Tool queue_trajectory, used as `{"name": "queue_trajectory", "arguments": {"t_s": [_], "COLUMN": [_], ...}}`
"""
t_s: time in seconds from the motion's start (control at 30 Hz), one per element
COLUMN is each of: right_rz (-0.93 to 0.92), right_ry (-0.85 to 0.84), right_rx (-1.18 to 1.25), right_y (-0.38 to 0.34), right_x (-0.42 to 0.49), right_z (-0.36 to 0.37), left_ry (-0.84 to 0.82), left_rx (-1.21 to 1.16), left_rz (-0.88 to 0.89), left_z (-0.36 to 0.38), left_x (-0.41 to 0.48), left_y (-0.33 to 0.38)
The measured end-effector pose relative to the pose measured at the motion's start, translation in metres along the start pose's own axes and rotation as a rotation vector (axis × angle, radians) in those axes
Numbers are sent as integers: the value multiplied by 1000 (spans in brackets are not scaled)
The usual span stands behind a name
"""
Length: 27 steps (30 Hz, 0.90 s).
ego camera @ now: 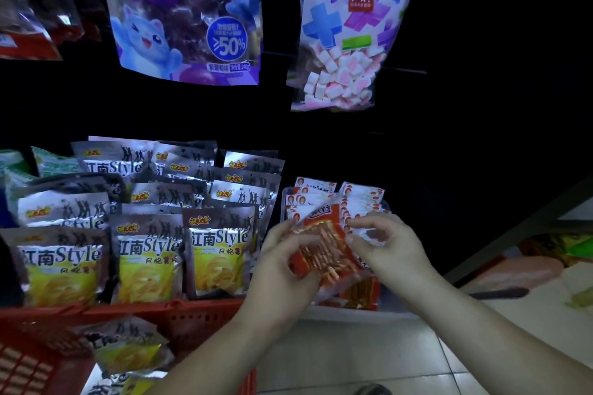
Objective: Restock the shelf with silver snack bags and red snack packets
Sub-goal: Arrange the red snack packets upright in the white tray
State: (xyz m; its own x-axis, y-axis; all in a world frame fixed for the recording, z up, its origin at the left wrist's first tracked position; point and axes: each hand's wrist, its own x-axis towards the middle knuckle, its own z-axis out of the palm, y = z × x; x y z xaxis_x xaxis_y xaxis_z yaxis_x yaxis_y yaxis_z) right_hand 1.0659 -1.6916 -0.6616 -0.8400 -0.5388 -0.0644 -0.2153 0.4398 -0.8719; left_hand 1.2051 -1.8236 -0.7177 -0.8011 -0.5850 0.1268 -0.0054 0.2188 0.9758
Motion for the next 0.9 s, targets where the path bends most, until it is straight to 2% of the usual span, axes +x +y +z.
{"name": "queue_trajectory", "arguments": {"t_s": [0.07,0.17,0.2,0.27,0.37,0.43,0.5,0.6,0.67,0.77,0.9], "right_rz": [-13,178,195,204,186,161,199,260,324,377,367], "right_ry": [-38,-238,-253,-159,26,3,-17,-97,-175,-303,-517], "right_rx": [71,546,580,543,382,279,215,127,72,-12,-320], "right_y": [-9,-22,-25,-26,-15,-5,1,15,30,50,62], "right_x": [-2,-8,-7,-4,7,13,18,29,35,38,34], "right_z": [-1,3,5,8,5,6,13,27,36,44,46], "left_ry": [-4,-89,-138,-217,-276,-190,-89,-39,-118,-299,-302], "left_rx": [225,464,542,642,458,361,374,411,355,365,505], "left_rz": [176,484,556,635,497,343,212,45,-61,-72,-36], "left_z": [-1,5,8,14,11,4,-5,-17,-22,-20,-10], "left_x": [-1,-6,-8,-11,-9,-1,12,34,40,40,39], "left_y": [3,10,11,10,0,-9,-21,-36,-40,-46,-62]}}
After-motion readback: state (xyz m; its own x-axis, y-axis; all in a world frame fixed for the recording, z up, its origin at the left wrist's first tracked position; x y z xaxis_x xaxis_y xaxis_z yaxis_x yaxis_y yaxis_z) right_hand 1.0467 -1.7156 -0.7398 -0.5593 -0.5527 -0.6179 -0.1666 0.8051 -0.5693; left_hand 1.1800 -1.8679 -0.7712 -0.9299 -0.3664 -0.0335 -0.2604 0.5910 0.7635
